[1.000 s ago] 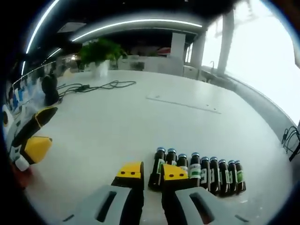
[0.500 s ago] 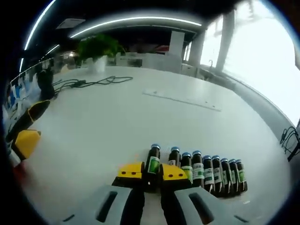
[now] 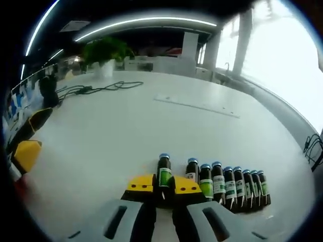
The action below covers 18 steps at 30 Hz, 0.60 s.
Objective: Grip medicine bottles put into box
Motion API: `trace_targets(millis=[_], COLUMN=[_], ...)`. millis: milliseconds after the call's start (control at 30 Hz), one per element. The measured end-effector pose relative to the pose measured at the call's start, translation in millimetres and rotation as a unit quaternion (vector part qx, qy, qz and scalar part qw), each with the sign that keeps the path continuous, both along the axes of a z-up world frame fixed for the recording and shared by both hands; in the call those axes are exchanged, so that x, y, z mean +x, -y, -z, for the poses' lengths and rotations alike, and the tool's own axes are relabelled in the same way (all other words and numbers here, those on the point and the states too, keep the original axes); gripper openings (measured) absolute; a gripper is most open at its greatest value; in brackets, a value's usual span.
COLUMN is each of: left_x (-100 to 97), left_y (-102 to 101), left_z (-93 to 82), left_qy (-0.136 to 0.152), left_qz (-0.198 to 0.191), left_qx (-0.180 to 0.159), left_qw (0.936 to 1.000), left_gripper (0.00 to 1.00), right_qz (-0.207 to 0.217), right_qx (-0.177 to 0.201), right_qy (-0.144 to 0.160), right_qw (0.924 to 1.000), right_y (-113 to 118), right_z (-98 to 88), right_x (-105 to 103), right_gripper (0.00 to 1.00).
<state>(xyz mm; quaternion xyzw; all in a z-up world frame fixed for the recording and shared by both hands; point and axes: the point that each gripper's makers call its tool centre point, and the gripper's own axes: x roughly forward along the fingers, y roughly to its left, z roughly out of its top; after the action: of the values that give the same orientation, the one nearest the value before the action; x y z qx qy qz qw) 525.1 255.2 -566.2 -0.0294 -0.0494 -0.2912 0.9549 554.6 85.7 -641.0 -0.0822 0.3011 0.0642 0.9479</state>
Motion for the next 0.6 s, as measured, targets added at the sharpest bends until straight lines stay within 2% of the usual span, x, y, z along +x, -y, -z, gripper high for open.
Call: trace_targets(millis=[333, 467, 600], left_x=[-0.4, -0.7, -0.9], left_y=[0.8, 1.4, 1.9], left_z=[-0.1, 0.0, 0.5], left_qy=[0.001, 0.001, 0.001], left_qz=[0.001, 0.002, 0.002], left_qx=[0.002, 0.004, 0.006], left_qw=[1.0, 1.0, 1.0], left_gripper=[0.46, 0.46, 0.46], right_qz=[0.007, 0.007, 0.0], right_qx=[0.007, 0.014, 0.019], right_qy=[0.014, 0.023, 0.044], right_qw=[0.9999, 0.9996, 0.9989], right_y=[3.7, 4.7, 4.1], right_z=[-10.3, -20.0, -37.4], right_x=[-2.7, -7.7, -17.1], right_gripper=[0.07, 0.07, 0.07])
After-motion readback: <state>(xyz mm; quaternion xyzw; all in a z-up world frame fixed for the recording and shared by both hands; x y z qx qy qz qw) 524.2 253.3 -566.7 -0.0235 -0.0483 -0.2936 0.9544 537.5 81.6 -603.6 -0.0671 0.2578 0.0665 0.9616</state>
